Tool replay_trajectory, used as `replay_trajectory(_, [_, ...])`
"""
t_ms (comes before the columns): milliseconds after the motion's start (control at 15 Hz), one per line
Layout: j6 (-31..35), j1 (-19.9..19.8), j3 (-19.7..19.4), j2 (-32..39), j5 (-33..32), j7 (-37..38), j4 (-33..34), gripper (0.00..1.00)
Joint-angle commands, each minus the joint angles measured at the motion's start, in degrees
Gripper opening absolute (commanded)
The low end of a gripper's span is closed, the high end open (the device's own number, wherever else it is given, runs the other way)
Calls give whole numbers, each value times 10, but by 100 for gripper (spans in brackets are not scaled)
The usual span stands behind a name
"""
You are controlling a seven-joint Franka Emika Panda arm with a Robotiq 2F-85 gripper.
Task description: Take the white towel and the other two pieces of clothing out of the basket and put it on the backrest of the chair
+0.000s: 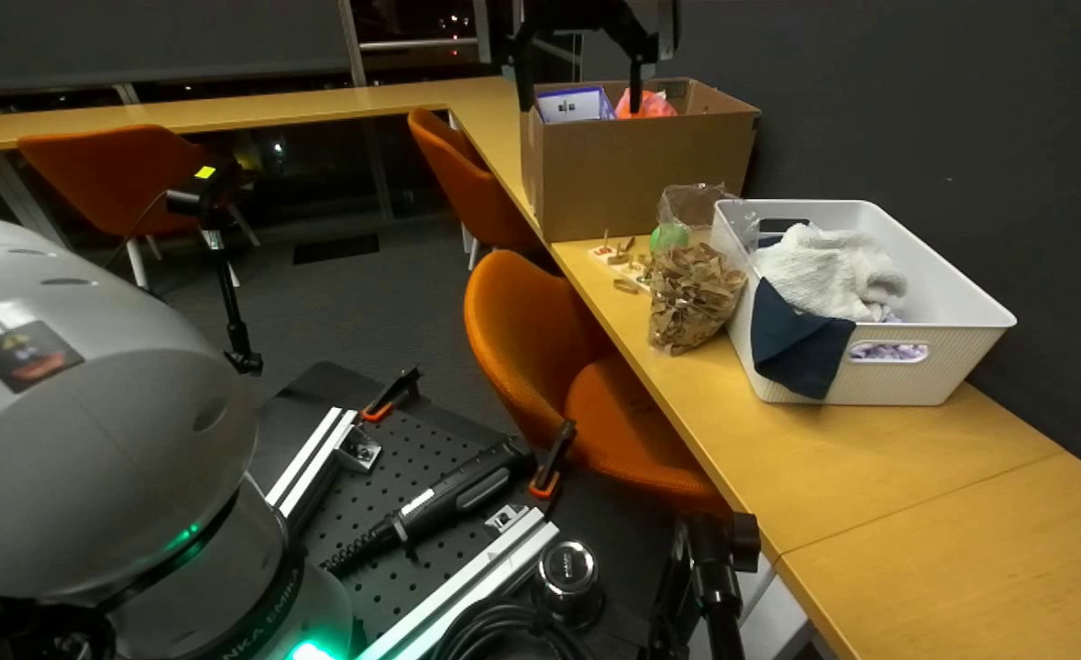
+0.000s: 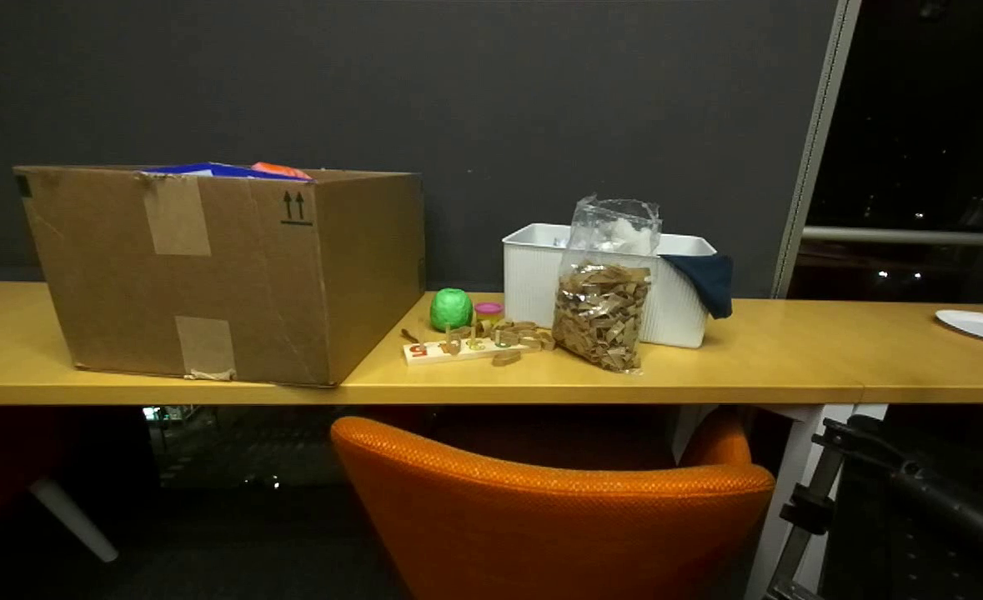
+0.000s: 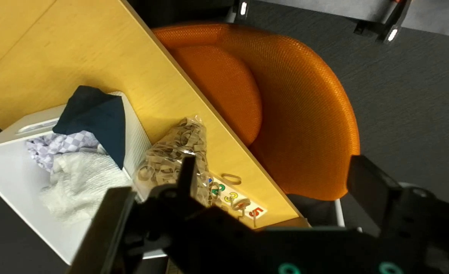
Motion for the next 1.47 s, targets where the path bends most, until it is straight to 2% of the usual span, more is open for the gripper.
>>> replay_trajectory(0, [59, -21, -33, 70, -11, -11, 45, 100])
replay_trajectory(267, [165, -30, -74, 196, 2, -30, 106, 100])
replay_trajectory(333, [191, -19, -91, 234, 6, -25, 128, 100])
replay_trajectory(400, [209, -26, -89, 267, 25, -35, 149, 100])
replay_trajectory(467, [233, -11, -109, 303, 31, -35, 174, 100])
replay_trajectory(600, [255, -30, -100, 375, 75, -40, 231, 100])
replay_trajectory(933, [219, -85, -69, 547, 166, -33, 399, 100])
replay_trajectory(1133, [194, -125, -39, 642, 168, 2, 494, 100])
replay_trajectory(1400, [130, -162, -6, 747, 155, 58, 615, 100])
